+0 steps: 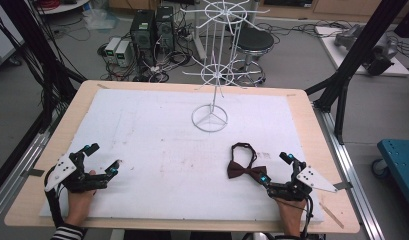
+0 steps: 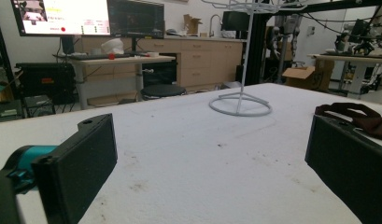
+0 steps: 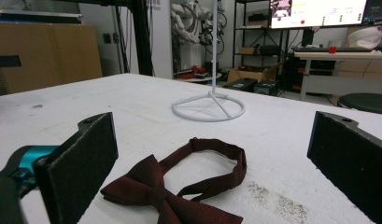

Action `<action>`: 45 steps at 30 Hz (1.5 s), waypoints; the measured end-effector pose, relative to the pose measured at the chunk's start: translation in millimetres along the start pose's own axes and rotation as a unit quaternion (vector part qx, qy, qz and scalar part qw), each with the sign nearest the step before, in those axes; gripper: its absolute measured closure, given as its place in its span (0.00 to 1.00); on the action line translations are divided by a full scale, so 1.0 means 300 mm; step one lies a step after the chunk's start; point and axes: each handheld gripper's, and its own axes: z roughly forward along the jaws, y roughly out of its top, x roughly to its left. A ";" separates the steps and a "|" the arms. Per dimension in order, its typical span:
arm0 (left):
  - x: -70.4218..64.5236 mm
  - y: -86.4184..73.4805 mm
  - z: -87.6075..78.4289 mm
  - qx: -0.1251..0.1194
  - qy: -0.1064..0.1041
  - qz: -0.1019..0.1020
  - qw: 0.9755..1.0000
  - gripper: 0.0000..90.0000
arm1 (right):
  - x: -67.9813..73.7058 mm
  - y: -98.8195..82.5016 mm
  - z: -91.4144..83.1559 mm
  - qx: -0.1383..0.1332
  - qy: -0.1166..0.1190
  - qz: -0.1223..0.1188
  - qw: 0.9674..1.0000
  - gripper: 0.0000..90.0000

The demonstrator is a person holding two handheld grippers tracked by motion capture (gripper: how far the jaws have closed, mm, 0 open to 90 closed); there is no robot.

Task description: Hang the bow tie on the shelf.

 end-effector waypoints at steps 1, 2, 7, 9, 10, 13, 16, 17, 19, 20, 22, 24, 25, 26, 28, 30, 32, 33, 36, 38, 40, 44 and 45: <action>0.000 0.000 0.000 -0.001 0.000 -0.002 1.000 0.03 | 0.000 0.000 0.000 0.000 0.000 0.000 1.000 0.01; 0.000 0.000 0.000 -0.001 0.001 -0.003 1.000 0.03 | 0.000 0.000 0.001 -0.002 0.002 -0.001 1.000 0.01; 0.000 0.000 0.000 0.000 0.001 -0.004 1.000 0.03 | 0.001 0.000 0.001 -0.001 0.002 -0.003 1.000 0.01; 0.000 0.000 0.000 0.000 0.001 -0.002 1.000 0.03 | 0.001 0.000 0.001 -0.001 0.001 -0.004 1.000 0.01; -0.001 0.000 0.000 0.000 0.000 0.000 1.000 0.03 | 0.004 0.000 0.000 0.001 0.001 -0.003 1.000 0.01; 0.000 0.000 0.000 -0.002 0.000 -0.002 1.000 0.03 | 0.003 0.000 0.000 0.001 0.001 -0.001 1.000 0.01; 0.000 0.000 0.000 -0.001 0.001 -0.003 1.000 0.03 | 0.003 0.000 0.000 0.000 0.002 -0.001 1.000 0.01; 0.000 0.000 0.000 -0.001 0.001 -0.004 1.000 0.03 | 0.002 0.001 0.002 -0.003 0.001 -0.008 1.000 0.01; 0.000 0.000 0.000 -0.001 0.001 -0.003 1.000 0.03 | 0.004 0.001 0.001 -0.001 0.001 -0.006 1.000 0.01; 0.000 0.000 0.000 -0.001 0.000 -0.002 1.000 0.03 | 0.004 0.001 0.001 -0.001 0.001 -0.006 1.000 0.01; 0.000 0.000 0.000 -0.001 0.000 -0.002 1.000 0.03 | 0.002 0.000 0.000 -0.001 0.002 -0.003 1.000 0.01; 0.000 0.000 0.000 0.000 0.000 -0.001 1.000 0.03 | 0.001 0.002 0.001 -0.002 0.002 -0.001 1.000 0.01; 0.000 0.000 0.000 0.000 0.000 -0.001 1.000 0.03 | 0.001 0.002 0.001 -0.001 0.002 0.000 1.000 0.01; 0.000 0.001 0.000 -0.001 0.000 -0.002 1.000 0.03 | 0.000 0.002 0.001 0.000 0.002 0.001 1.000 0.01; 0.000 0.000 0.000 -0.001 0.001 -0.003 1.000 0.03 | -0.001 0.003 0.000 0.002 0.002 0.005 1.000 0.01; 0.000 0.000 0.000 -0.001 0.001 -0.003 1.000 0.03 | -0.005 0.006 0.002 0.004 0.004 0.007 1.000 0.01; 0.000 0.000 0.000 -0.001 0.000 -0.002 1.000 0.03 | -0.006 0.017 0.003 0.007 0.005 0.001 1.000 0.01; 0.000 0.000 0.000 -0.001 0.001 -0.003 1.000 0.03 | -0.004 0.021 0.003 0.007 0.009 0.003 1.000 0.01; 0.000 0.000 0.000 -0.001 0.001 -0.003 1.000 0.03 | -0.006 0.037 0.004 0.010 0.013 -0.008 1.000 0.01; 0.000 0.000 0.000 -0.001 0.001 -0.004 1.000 0.03 | -0.006 0.062 0.007 0.024 0.022 -0.015 0.999 0.01; 0.000 0.000 0.000 -0.001 0.001 -0.003 1.000 0.03 | -0.005 0.069 0.007 0.029 0.024 -0.015 0.999 0.01; 0.000 0.000 0.000 -0.001 0.001 -0.003 1.000 0.03 | -0.011 0.107 0.017 0.049 0.042 -0.030 0.997 0.01; 0.000 0.000 0.000 -0.001 0.000 -0.003 1.000 0.03 | -0.011 0.115 0.020 0.054 0.044 -0.033 0.997 0.01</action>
